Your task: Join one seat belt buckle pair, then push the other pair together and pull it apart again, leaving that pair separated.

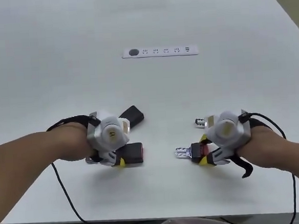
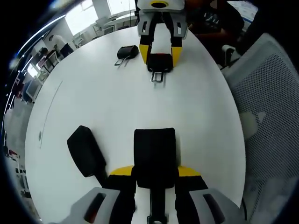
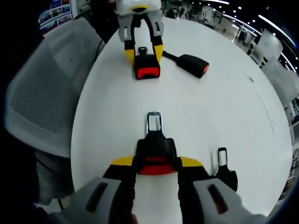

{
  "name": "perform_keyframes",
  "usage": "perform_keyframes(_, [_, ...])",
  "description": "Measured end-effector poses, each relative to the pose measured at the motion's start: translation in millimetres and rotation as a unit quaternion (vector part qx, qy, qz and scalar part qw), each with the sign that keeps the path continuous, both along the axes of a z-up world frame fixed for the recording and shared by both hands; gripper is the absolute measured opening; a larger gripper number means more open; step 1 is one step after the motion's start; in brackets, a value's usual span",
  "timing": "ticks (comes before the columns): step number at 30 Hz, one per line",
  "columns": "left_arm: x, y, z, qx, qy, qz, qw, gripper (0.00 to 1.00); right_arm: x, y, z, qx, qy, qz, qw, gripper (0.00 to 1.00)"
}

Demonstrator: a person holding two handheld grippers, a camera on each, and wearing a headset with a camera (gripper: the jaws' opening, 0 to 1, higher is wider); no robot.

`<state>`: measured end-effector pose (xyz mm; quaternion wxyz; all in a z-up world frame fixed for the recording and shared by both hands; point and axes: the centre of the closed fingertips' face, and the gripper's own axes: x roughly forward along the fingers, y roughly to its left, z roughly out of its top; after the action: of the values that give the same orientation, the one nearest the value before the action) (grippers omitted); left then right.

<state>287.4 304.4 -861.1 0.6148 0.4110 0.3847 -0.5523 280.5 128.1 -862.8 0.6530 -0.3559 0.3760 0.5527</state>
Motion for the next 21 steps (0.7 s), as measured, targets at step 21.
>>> perform_keyframes(21, [-0.7, 0.4, 0.2, 0.013, -0.001, -0.007, 0.9999, 0.33, 2.3, 76.5, 1.2, 0.024, -0.013, 0.010, 0.9996, 0.35])
